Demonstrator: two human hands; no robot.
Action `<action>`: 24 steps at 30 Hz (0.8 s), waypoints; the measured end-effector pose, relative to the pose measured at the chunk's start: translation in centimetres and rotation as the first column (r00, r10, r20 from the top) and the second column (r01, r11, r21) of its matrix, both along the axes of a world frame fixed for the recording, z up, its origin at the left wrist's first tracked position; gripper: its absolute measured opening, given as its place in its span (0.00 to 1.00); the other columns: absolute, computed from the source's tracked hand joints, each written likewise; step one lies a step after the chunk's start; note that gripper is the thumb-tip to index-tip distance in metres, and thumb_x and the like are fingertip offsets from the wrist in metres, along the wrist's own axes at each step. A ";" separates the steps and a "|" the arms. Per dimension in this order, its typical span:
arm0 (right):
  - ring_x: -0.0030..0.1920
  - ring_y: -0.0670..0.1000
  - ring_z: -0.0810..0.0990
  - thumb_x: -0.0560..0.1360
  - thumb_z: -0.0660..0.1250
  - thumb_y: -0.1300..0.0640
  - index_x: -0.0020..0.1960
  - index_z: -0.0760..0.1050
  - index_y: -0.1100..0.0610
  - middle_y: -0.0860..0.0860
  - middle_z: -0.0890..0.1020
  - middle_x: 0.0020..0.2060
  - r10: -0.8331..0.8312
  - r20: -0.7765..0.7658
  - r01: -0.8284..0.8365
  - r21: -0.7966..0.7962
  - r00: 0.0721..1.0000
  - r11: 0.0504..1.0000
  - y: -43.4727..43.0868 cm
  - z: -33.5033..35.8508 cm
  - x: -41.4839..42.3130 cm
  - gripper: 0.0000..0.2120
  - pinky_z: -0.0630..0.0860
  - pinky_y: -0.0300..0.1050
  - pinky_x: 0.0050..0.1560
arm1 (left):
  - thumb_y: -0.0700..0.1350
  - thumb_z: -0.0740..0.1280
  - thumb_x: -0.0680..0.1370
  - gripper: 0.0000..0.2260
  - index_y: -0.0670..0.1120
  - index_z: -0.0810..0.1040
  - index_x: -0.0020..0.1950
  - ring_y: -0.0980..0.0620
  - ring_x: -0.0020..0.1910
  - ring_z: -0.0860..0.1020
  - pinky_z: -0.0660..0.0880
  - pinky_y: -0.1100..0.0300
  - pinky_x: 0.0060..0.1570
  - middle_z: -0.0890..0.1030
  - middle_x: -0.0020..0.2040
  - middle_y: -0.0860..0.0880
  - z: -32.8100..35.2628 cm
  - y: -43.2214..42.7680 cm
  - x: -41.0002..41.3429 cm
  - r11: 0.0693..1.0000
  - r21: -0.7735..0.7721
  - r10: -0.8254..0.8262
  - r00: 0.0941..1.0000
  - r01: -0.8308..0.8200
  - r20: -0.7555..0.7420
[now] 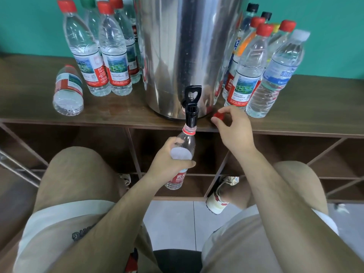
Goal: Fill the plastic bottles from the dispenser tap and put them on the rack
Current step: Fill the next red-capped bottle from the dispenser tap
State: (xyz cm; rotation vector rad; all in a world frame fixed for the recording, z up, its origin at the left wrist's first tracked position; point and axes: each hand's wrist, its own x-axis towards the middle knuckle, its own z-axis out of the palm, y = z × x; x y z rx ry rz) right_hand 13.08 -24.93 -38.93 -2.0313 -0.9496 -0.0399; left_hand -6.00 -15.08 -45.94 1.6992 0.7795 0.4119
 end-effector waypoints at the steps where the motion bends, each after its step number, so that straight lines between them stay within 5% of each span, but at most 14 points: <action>1: 0.60 0.49 0.77 0.79 0.74 0.53 0.57 0.78 0.50 0.46 0.81 0.55 -0.006 0.020 0.006 -0.024 1.000 1.000 0.2 -0.2 0.2 0.09 0.75 0.45 0.62 | 0.50 0.82 0.68 0.29 0.65 0.70 0.61 0.50 0.55 0.80 0.78 0.63 0.47 0.78 0.57 0.58 -0.1 0.0 0.2 1.000 0.003 0.006 1.000 -0.006 0.010; 6: 0.66 0.53 0.74 0.80 0.72 0.54 0.66 0.77 0.56 0.51 0.80 0.61 0.027 0.128 -0.021 -0.049 0.991 0.999 0.1 -0.5 -0.1 0.17 0.71 0.46 0.68 | 0.47 0.83 0.68 0.31 0.61 0.72 0.65 0.51 0.57 0.80 0.80 0.60 0.51 0.79 0.58 0.57 0.0 -0.1 0.7 1.000 -0.005 0.018 0.998 -0.018 0.064; 9: 0.65 0.58 0.76 0.82 0.68 0.59 0.66 0.78 0.62 0.57 0.80 0.61 0.011 0.339 -0.047 0.096 0.941 0.994 -0.5 1.0 -1.6 0.14 0.69 0.46 0.69 | 0.46 0.83 0.67 0.32 0.60 0.72 0.66 0.50 0.59 0.80 0.82 0.54 0.55 0.80 0.59 0.55 0.2 -0.4 0.8 1.000 -0.026 0.016 0.995 -0.013 0.095; 13: 0.63 0.49 0.78 0.85 0.64 0.57 0.68 0.77 0.59 0.52 0.81 0.60 0.239 0.353 -0.346 0.279 0.905 0.896 -0.5 5.6 -3.9 0.14 0.74 0.41 0.62 | 0.46 0.84 0.65 0.34 0.58 0.73 0.67 0.46 0.59 0.81 0.82 0.45 0.60 0.80 0.59 0.52 0.3 -0.4 0.9 0.998 -0.067 0.013 0.993 -0.005 0.119; 18: 0.61 0.46 0.81 0.82 0.67 0.52 0.71 0.76 0.51 0.45 0.83 0.61 0.498 0.239 -0.503 -0.043 0.834 0.863 1.0 9.5 -5.2 0.17 0.79 0.47 0.61 | 0.46 0.84 0.66 0.34 0.60 0.73 0.67 0.48 0.59 0.81 0.83 0.50 0.57 0.80 0.58 0.54 0.5 -0.3 0.9 0.996 -0.088 -0.001 0.994 0.011 0.113; 21: 0.55 0.50 0.84 0.81 0.67 0.59 0.60 0.80 0.54 0.48 0.85 0.51 0.519 0.183 -0.522 -0.036 0.835 0.852 1.6 9.6 -4.9 0.09 0.82 0.56 0.55 | 0.47 0.83 0.66 0.34 0.60 0.72 0.67 0.48 0.58 0.81 0.82 0.51 0.57 0.80 0.59 0.54 0.6 -0.4 0.9 0.996 -0.091 -0.008 0.995 0.018 0.104; 24: 0.51 0.47 0.83 0.81 0.67 0.60 0.57 0.82 0.56 0.48 0.85 0.48 0.454 0.349 -0.492 0.025 0.820 0.870 1.4 8.6 -5.3 0.06 0.79 0.47 0.54 | 0.47 0.83 0.68 0.33 0.60 0.72 0.67 0.49 0.58 0.81 0.82 0.54 0.56 0.80 0.58 0.55 0.7 -0.5 0.9 0.995 -0.094 -0.019 0.996 0.027 0.089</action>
